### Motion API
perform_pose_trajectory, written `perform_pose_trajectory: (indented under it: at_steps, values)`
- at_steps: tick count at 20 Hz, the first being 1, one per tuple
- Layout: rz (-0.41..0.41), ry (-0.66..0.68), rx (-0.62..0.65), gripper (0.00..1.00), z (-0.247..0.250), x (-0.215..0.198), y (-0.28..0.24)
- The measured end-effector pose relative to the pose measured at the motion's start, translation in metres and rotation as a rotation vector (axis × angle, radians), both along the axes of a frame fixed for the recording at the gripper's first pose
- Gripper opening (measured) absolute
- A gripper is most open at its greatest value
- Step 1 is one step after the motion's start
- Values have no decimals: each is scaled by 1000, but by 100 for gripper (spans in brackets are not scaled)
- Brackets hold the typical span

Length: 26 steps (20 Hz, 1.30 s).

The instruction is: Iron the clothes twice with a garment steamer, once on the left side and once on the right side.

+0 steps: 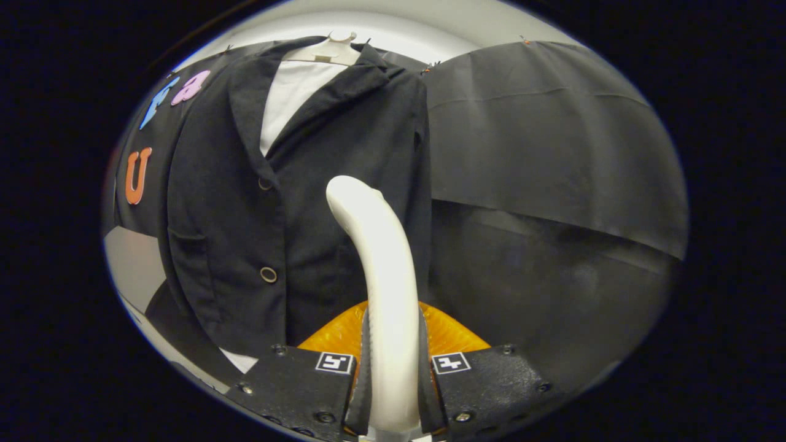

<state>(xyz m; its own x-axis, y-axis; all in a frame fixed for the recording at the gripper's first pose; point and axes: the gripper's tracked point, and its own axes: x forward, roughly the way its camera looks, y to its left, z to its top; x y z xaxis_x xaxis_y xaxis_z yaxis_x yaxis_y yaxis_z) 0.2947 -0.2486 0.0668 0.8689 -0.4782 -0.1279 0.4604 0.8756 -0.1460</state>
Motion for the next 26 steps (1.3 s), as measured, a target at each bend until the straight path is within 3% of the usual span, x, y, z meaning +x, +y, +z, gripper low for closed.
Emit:
perform_pose_trajectory:
  at_steps: [26]
  values:
    - [7, 240, 72, 33, -157, 2, 2]
